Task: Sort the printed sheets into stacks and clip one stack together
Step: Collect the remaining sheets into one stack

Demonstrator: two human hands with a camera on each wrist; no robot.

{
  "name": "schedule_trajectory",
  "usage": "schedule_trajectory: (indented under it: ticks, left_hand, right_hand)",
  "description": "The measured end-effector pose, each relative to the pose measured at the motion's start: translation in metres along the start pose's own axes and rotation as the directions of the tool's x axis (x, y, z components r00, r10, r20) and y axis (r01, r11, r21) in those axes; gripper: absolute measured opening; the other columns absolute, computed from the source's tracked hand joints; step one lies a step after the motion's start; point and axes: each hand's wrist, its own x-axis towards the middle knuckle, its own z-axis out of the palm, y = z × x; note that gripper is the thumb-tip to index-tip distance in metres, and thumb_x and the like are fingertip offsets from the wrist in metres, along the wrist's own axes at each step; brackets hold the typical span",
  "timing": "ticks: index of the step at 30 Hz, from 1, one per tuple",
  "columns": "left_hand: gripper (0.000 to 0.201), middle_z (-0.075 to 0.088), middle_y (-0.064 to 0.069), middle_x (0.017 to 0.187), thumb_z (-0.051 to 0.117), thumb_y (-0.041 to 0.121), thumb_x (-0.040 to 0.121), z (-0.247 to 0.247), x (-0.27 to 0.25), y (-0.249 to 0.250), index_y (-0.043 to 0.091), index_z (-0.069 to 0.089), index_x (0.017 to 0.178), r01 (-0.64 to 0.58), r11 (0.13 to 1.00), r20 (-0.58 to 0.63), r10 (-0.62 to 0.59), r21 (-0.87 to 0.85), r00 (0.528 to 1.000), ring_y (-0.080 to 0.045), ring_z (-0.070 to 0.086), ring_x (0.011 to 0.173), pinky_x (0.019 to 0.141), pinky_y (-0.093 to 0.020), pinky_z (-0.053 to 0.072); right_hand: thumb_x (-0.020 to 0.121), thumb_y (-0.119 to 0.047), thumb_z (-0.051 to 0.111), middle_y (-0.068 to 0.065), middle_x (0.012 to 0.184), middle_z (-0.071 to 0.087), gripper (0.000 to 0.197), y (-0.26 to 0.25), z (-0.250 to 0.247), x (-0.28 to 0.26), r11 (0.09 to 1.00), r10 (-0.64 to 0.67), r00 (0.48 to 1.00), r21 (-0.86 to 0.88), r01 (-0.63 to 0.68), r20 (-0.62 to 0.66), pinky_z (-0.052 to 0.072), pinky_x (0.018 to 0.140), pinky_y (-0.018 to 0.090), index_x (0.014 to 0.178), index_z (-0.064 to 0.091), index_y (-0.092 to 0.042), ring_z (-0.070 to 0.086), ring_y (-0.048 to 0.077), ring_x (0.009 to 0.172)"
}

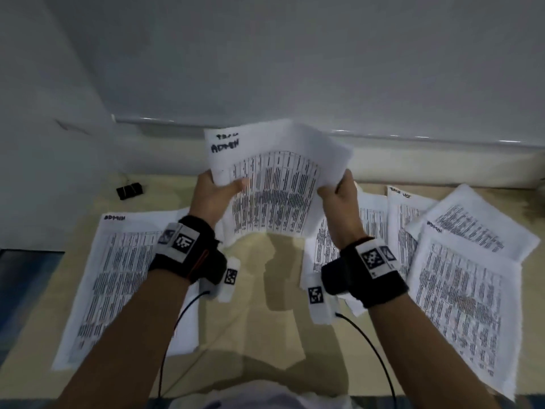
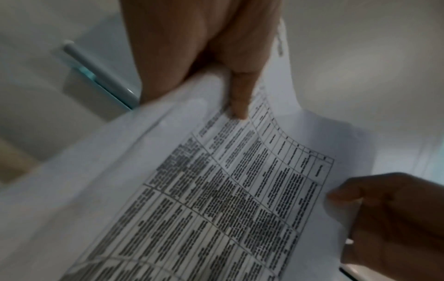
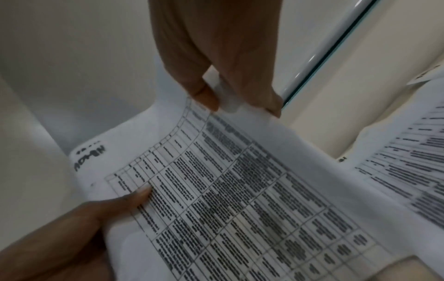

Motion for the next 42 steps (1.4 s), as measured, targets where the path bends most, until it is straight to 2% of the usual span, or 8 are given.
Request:
schedule_trajectory:
  ticks: [3,8,13,17,22,26,33,42]
  left_hand:
    - [0.013,0.07,-0.004,0.082,0.076,0.013,0.073,-0.002,0.001,0.01,0.015,0.066,0.08,-0.062,0.997,-0.09,0.059,-0.035,0.994,-0.026,0.068,0.087,0.089,-0.048,0.055]
    - [0.074,0.065,0.008,0.093,0.082,0.059,0.042,-0.023,0.006,0.016,0.02,0.053,0.097,-0.203,0.969,-0.056,0.197,-0.14,0.979,0.0,0.065,0.081,0.077,-0.02,0.058]
    - [0.056,0.058,0.0,0.126,0.066,0.017,0.084,-0.018,-0.011,-0.031,0.014,0.041,0.134,0.089,0.996,0.098,-0.091,0.023,0.991,-0.017,0.056,0.116,0.107,-0.039,0.04]
    - [0.035,0.059,0.001,0.112,0.052,0.016,0.094,-0.026,-0.01,-0.023,0.011,0.049,0.129,0.045,0.999,-0.047,-0.045,0.017,0.998,-0.016,0.056,0.105,0.087,-0.023,0.044]
    - [0.019,0.051,0.006,0.071,0.058,0.02,0.09,-0.094,0.014,0.002,0.022,0.048,0.074,-0.058,0.984,-0.329,0.11,0.166,0.938,-0.008,0.047,0.062,0.05,-0.012,0.039]
    - [0.025,0.059,-0.016,0.085,0.046,0.015,0.093,-0.159,0.024,-0.025,-0.004,0.058,0.083,0.219,0.859,-0.457,0.019,0.462,0.889,-0.025,0.053,0.087,0.082,-0.036,0.045]
    - [0.046,0.026,-0.028,0.149,0.034,0.018,0.098,-0.205,-0.001,-0.109,-0.004,0.031,0.139,0.679,0.433,-0.515,-0.444,0.593,0.733,-0.041,0.027,0.138,0.115,-0.044,0.024]
    - [0.051,0.031,-0.023,0.149,0.038,0.014,0.095,-0.144,0.004,-0.118,-0.007,0.026,0.14,0.653,0.565,-0.351,-0.557,0.504,0.753,-0.039,0.036,0.134,0.113,-0.043,0.033]
  right_hand:
    - [0.081,0.013,0.035,0.007,0.09,0.046,0.03,-0.009,0.008,0.002,0.996,-0.077,0.993,0.029,0.08,-0.088,0.044,0.062,0.019,0.1,0.039,-0.009,0.046,0.016,0.077]
    - [0.076,0.007,0.041,0.0,0.094,0.05,0.034,-0.011,0.012,-0.001,0.982,-0.125,0.981,0.121,0.143,-0.147,0.045,0.068,0.015,0.092,0.04,-0.023,0.05,0.011,0.083]
    - [0.08,0.015,0.031,-0.002,0.076,0.038,0.029,0.023,0.029,-0.022,0.994,-0.007,0.992,-0.112,-0.008,-0.127,0.036,0.049,0.022,0.098,0.03,-0.008,0.039,0.01,0.061]
    - [0.078,0.018,0.026,-0.004,0.077,0.039,0.033,0.01,0.046,-0.024,0.99,-0.085,0.987,-0.119,0.069,-0.139,0.04,0.046,0.019,0.098,0.028,-0.009,0.04,0.008,0.062]
    - [0.085,0.011,0.034,-0.007,0.082,0.043,0.028,0.011,0.086,-0.022,0.989,-0.03,0.999,-0.142,0.034,0.035,0.047,0.054,0.011,0.103,0.027,-0.01,0.047,0.006,0.07]
    - [0.087,0.004,0.042,0.005,0.09,0.049,0.024,0.056,0.134,-0.04,0.94,0.2,0.947,-0.321,-0.112,0.253,0.044,0.068,0.036,0.101,0.027,-0.011,0.05,0.023,0.087]
    - [0.088,-0.001,0.047,0.013,0.095,0.051,0.025,0.103,0.172,-0.073,0.773,0.445,0.838,-0.609,-0.179,0.318,0.038,0.063,0.029,0.107,0.031,-0.003,0.051,0.029,0.096]
    - [0.083,-0.006,0.048,0.018,0.142,0.024,0.05,0.115,0.166,-0.08,0.593,0.478,0.863,-0.665,-0.453,-0.162,0.026,0.107,0.047,0.128,0.03,0.002,0.025,0.034,0.128]
